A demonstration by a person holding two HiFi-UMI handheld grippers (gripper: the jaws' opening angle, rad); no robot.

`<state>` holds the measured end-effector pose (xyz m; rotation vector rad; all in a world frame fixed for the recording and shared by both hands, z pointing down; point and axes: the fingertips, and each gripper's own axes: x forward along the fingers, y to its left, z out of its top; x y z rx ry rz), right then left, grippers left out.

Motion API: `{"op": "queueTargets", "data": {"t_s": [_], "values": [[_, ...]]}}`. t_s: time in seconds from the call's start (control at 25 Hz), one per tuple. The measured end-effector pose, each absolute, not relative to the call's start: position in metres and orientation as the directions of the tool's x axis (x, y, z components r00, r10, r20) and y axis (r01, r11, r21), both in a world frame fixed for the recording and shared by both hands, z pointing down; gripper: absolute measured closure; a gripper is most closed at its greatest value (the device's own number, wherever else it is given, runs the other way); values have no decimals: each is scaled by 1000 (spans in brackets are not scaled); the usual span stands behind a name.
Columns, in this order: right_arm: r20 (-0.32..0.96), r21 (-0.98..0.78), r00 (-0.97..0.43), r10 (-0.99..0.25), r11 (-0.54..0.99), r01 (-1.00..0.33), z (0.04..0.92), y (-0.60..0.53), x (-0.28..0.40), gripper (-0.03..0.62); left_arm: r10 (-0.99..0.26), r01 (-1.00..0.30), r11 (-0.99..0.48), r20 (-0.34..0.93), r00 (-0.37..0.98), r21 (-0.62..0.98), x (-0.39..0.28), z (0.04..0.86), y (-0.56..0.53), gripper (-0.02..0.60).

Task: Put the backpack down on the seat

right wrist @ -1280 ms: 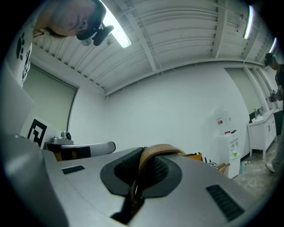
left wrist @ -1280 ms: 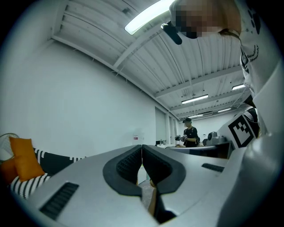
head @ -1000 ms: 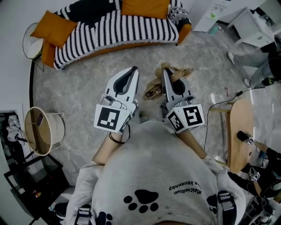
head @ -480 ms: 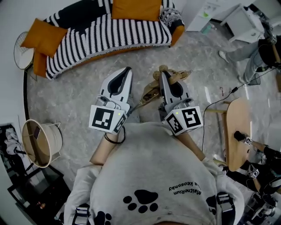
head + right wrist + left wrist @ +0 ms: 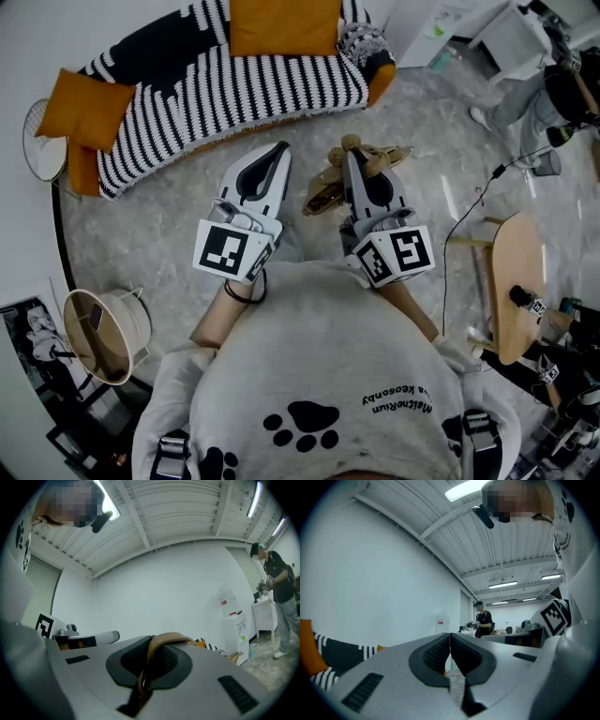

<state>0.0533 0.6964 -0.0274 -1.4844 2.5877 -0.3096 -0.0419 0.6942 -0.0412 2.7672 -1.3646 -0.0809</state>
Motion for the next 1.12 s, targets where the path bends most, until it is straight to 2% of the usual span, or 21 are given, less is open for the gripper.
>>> {"op": "queueTargets", "data": {"t_s": [0.6,1.12], "values": [[-20,-271,-372,-928,363,-891,-24,599,25,562,-703,-697,-710,-39,710,103,-76,-38,590,561],[11,-269,-399,-917,382,-884,-12,556,2,562,-723,-712,-687,-42,689,146,-99,-21,549,561]]}}
